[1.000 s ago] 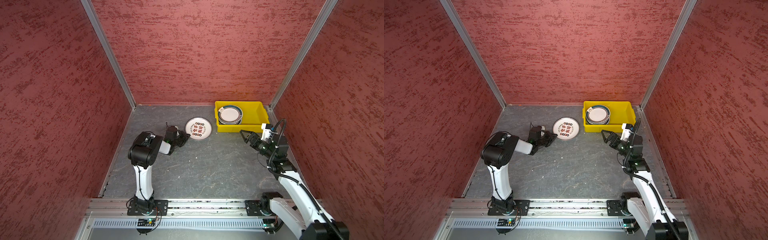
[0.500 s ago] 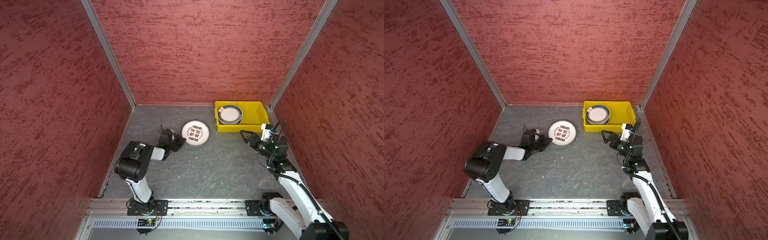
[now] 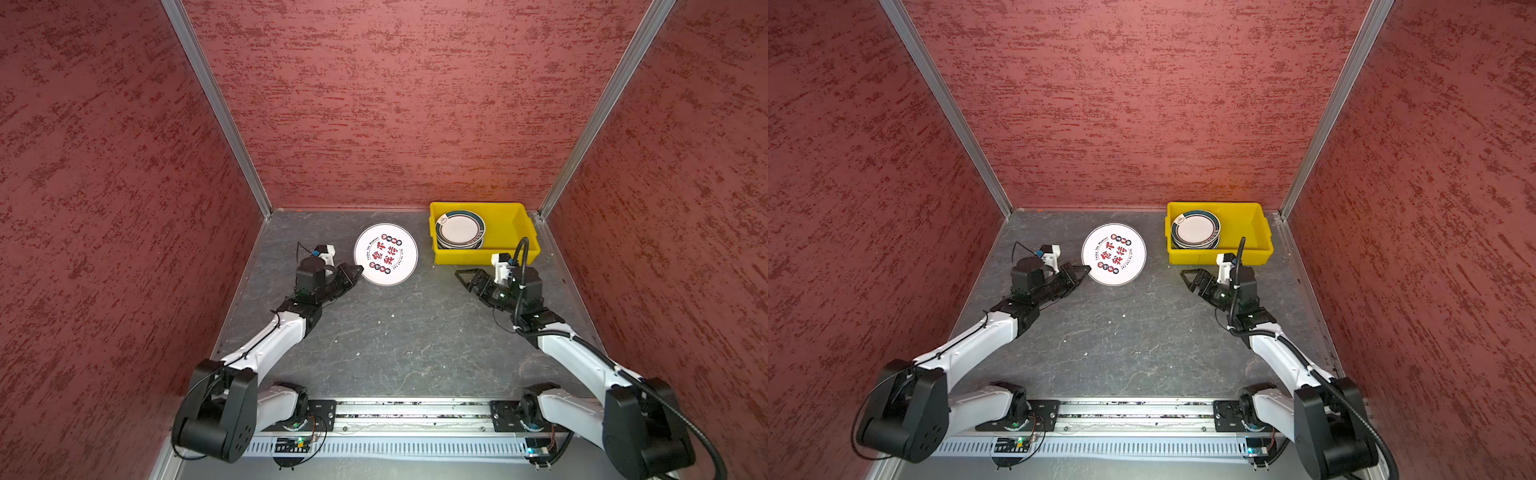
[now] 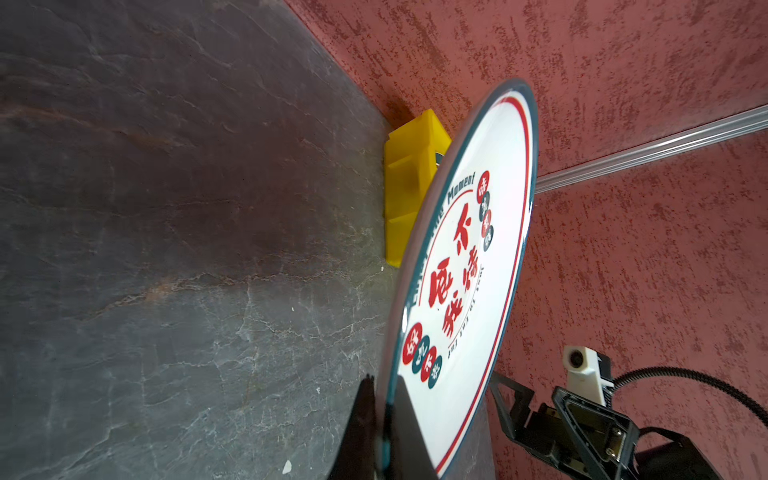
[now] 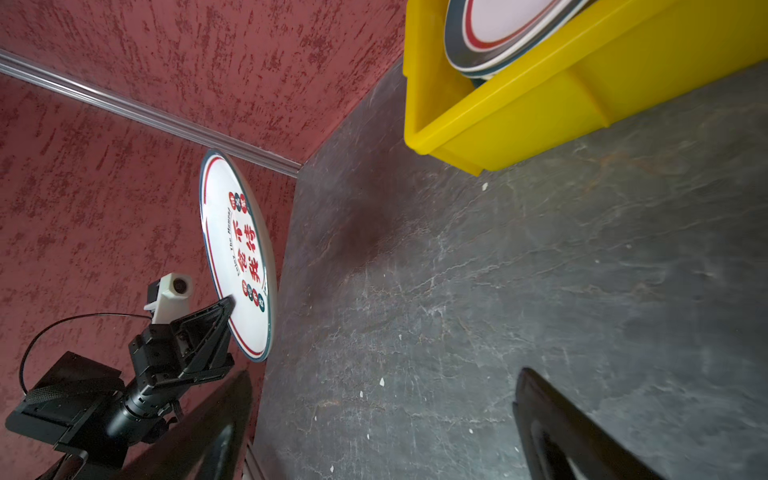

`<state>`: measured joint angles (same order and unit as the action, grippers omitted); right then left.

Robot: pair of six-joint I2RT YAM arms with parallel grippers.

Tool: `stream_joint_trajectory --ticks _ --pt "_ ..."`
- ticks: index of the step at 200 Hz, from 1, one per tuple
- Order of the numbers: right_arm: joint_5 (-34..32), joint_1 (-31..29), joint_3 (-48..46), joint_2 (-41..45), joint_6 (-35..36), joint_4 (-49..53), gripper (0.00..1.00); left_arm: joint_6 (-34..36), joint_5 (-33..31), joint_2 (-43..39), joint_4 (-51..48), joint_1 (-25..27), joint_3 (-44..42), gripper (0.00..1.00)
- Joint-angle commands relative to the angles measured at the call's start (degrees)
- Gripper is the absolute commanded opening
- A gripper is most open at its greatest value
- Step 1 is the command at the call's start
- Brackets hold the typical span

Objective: Place the plates into the plastic bin on the countertop
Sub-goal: 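Tilt the red-lettered plate upright with the left gripper while right gripper approaches, then grasp the upright plate's rim with the right gripper beside the left gripper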

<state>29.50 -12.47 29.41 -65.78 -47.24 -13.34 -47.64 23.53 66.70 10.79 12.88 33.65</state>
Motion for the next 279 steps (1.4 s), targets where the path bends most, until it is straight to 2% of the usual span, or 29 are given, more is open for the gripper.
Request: stream_joint_trajectory --ticks 1,26,42,97,179,223,279 --pt "1.4 -2.4 2.7 -1.9 -2.7 -9.1 0.99 1.4 0.5 -4.6 -3.3 -0.7 0.4 0.00" --pt "0.8 -4.5 5.9 -4.6 -1.4 -9.5 0.95 0.7 1.5 -7.6 -4.2 -0.8 0.0 0.00" --pt "0.8 -5.3 7.5 -6.4 -1.6 -10.6 0.85 -0.5 2.4 -8.3 -3.5 -0.7 -0.7 0.00" --pt "2.2 -8.8 10.4 -11.5 -2.7 -16.8 0.65 -1.5 4.3 -6.9 2.6 -0.5 -3.8 0.00" --pt "3.4 -13.9 15.0 -19.4 -1.2 -18.1 0.57 -2.5 6.4 -2.1 8.1 2.1 -3.7 0.00" --pt "3.5 -14.8 16.4 -21.0 -0.7 -17.2 0.46 -2.3 6.5 -2.0 8.4 3.0 -3.4 0.00" --pt "2.3 -15.0 16.3 -19.9 -0.3 -15.5 0.22 -1.8 6.5 -2.0 7.9 3.0 -3.6 0.00"
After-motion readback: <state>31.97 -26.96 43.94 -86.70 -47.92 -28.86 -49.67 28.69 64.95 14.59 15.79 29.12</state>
